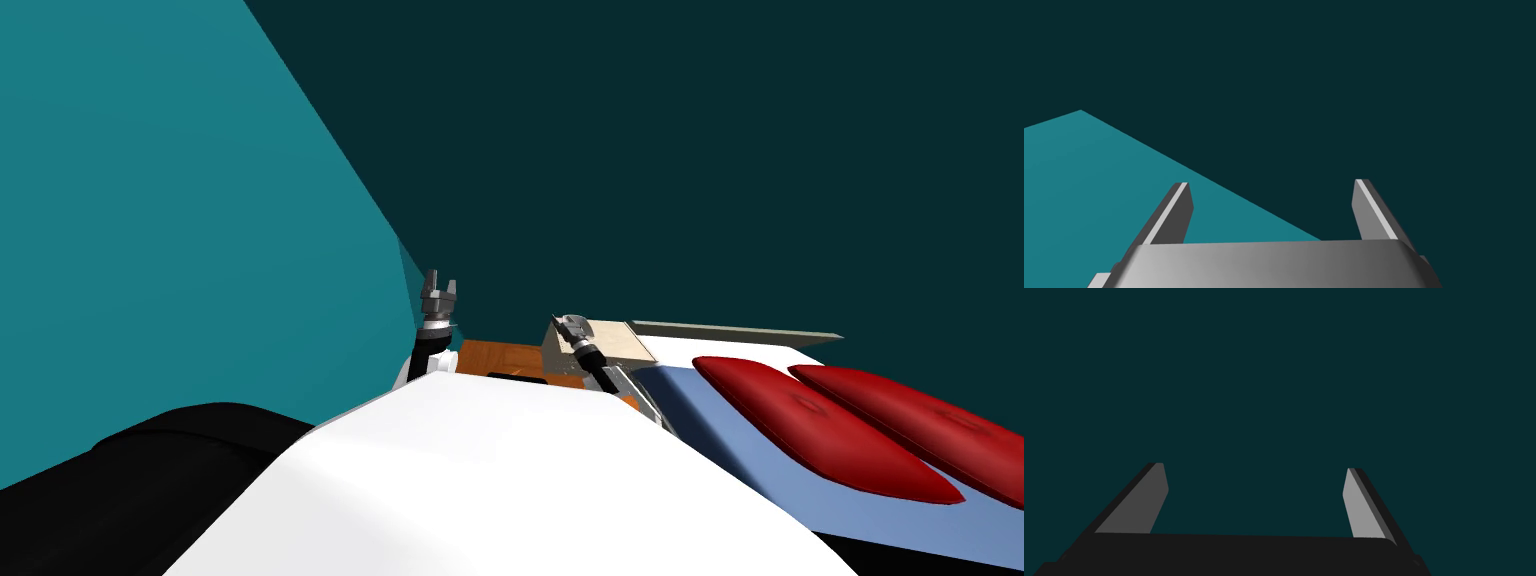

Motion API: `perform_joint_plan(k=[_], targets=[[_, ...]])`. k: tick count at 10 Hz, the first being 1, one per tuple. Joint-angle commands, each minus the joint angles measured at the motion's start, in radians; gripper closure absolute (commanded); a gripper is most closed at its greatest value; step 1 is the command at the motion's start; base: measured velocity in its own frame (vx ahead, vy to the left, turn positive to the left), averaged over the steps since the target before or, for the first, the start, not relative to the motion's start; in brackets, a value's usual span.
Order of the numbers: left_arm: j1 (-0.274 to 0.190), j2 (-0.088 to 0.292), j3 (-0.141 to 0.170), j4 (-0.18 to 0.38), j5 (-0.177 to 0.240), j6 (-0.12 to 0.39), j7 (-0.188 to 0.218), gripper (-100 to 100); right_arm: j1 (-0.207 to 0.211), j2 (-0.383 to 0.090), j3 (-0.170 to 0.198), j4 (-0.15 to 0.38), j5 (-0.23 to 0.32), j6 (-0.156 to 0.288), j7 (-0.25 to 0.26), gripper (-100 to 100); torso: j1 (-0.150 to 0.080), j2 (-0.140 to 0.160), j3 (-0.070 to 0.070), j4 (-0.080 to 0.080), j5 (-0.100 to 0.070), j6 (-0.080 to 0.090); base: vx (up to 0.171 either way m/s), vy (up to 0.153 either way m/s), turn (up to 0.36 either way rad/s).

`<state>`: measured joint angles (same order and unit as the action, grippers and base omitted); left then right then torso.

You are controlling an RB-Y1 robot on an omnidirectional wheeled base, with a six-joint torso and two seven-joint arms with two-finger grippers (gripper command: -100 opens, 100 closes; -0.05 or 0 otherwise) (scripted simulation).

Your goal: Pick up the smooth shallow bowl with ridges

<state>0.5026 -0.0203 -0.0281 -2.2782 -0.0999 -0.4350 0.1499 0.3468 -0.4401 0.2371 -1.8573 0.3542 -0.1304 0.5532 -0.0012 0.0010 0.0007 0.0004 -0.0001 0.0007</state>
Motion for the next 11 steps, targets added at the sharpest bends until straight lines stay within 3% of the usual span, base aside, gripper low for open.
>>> perform_joint_plan(k=[1,4,5,7,10,11], targets=[[0.000,0.000,0.000,0.000,0.000,0.000,0.000,0,-0.019,-0.015,0.015,0.050,0.048,0.025,0.045,-100,0.000,0.000,0.000,0.000,0.000,0.000,-0.015,-0.001,0.132],[0.000,0.000,0.000,0.000,0.000,0.000,0.000,0,-0.034,-0.032,0.025,0.115,0.090,0.044,0.083,-100,0.000,0.000,0.000,0.000,0.000,0.000,-0.013,-0.005,0.086],[0.000,0.000,0.000,0.000,0.000,0.000,0.000,0,-0.049,-0.048,0.034,0.145,0.132,0.062,0.120,-100,0.000,0.000,0.000,0.000,0.000,0.000,-0.011,-0.006,0.141],[0.000,0.000,0.000,0.000,0.000,0.000,0.000,0,-0.049,-0.048,0.034,0.168,0.132,0.062,0.120,-100,-0.001,0.000,0.000,0.000,0.000,0.000,-0.007,-0.009,0.030],[0.000,0.000,0.000,0.000,0.000,0.000,0.000,0,-0.082,-0.076,0.050,0.267,0.217,0.098,0.194,-100,-0.001,-0.001,0.000,0.000,0.000,0.000,-0.007,-0.012,0.112],[0.000,0.000,0.000,0.000,0.000,0.000,0.000,0,-0.082,-0.076,0.050,0.279,0.217,0.098,0.194,-100,-0.001,-0.001,0.000,0.000,0.000,0.000,-0.004,-0.019,0.062]])
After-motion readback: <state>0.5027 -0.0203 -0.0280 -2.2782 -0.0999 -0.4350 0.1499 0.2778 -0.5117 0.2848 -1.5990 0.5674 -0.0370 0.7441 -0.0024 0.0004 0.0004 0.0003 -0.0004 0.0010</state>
